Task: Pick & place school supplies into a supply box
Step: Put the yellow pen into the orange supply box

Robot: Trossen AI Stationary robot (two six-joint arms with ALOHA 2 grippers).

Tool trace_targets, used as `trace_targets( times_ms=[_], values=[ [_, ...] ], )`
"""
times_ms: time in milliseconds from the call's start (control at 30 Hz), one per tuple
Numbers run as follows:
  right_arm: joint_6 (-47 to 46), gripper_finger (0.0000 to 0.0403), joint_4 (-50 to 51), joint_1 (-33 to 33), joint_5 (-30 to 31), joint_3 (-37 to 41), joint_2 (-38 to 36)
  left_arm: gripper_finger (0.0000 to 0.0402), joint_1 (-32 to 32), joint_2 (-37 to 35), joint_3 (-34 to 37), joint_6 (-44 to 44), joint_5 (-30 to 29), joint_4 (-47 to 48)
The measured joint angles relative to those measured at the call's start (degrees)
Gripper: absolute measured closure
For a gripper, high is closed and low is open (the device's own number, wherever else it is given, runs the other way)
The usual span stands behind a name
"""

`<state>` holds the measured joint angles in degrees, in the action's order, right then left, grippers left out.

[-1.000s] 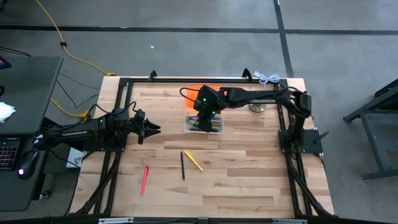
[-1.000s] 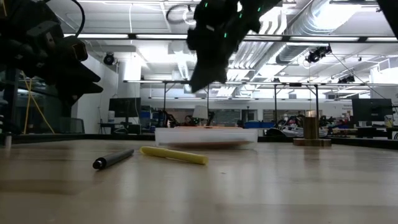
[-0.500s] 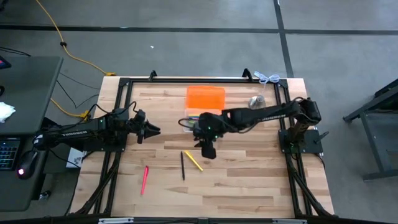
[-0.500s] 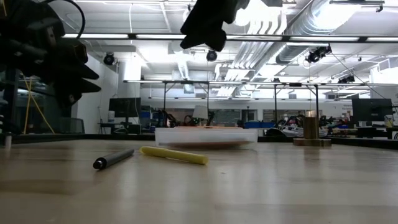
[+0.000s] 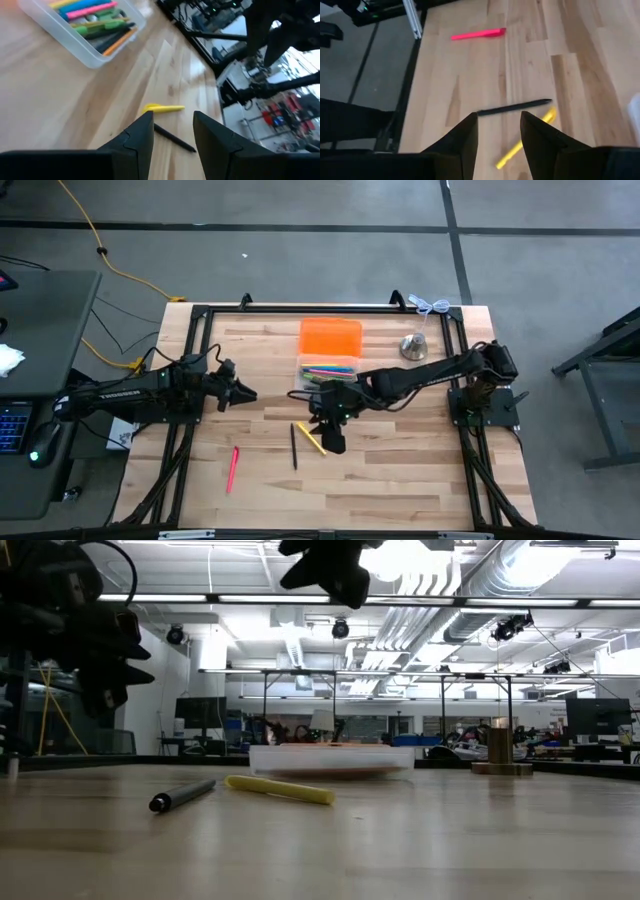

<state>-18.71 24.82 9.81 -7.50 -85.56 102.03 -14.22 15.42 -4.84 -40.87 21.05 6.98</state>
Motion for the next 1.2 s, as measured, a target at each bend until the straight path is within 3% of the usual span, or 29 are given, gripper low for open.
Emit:
trace_targets(
  times_ms=[400, 833, 1200],
  values=[
    [-7.6, 0.0282, -2.1, -0.4, 0.3, 0.0, 1.4, 0.0234, 0.0, 0.0, 0.0, 3.4, 0.6, 0.6],
    [-15.0, 0.0304, -2.3, -1.4, -8.6, 0.0, 11.3, 0.0234, 0.0, 0.1, -0.1, 7.4, 2.7, 4.1],
    [-17.5, 0.0304, -6.6, -2.5, -7.5, 0.0, 12.4, 0.0234, 0.0, 0.1, -0.1, 9.6, 2.9, 4.3]
  ],
)
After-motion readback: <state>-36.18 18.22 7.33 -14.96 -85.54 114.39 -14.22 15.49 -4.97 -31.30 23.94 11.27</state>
